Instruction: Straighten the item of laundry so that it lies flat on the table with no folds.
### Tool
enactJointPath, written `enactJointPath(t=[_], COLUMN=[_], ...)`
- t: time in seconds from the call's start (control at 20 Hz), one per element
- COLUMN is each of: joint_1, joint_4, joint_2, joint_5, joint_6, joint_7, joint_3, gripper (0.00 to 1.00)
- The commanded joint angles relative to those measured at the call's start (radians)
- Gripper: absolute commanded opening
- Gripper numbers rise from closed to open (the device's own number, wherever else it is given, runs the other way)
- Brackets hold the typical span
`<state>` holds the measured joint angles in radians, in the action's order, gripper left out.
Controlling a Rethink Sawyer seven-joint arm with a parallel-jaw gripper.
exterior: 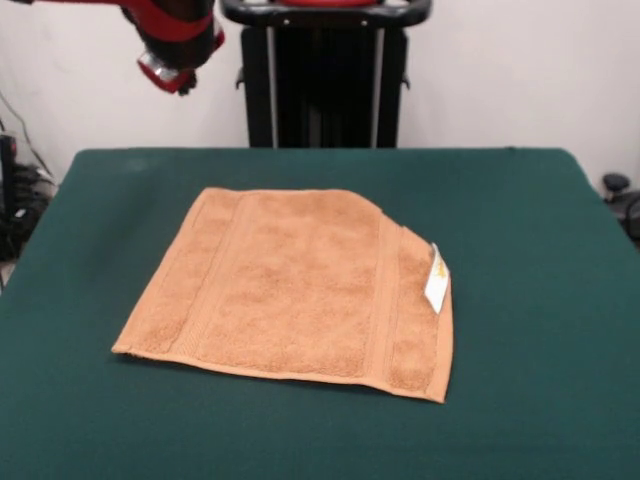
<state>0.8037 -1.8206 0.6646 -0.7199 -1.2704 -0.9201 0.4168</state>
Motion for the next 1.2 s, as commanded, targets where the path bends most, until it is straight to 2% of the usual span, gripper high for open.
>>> enactJointPath(t=[0.05, 0.35, 0.55, 0.95, 1.2], joint_1=[-0.005, 0.004, -0.009, -0.058, -0.111], joint_4=[-0.051, -0.012, 0.036, 0.118, 0.192], joint_2=[0.023, 0.002, -0.028, -0.100, -0.154], joint_5=[0.105, 0.124, 0.096, 0.059, 0.064], joint_6=[0.066, 0.148, 0.220, 0.346, 0.366], joint_7=[0.278, 0.221, 0.166, 0.077, 0.032], joint_3=[0.248, 0.321, 0.340, 0.332, 0.300], gripper=[0.00, 0.00, 0.00, 0.00, 0.00])
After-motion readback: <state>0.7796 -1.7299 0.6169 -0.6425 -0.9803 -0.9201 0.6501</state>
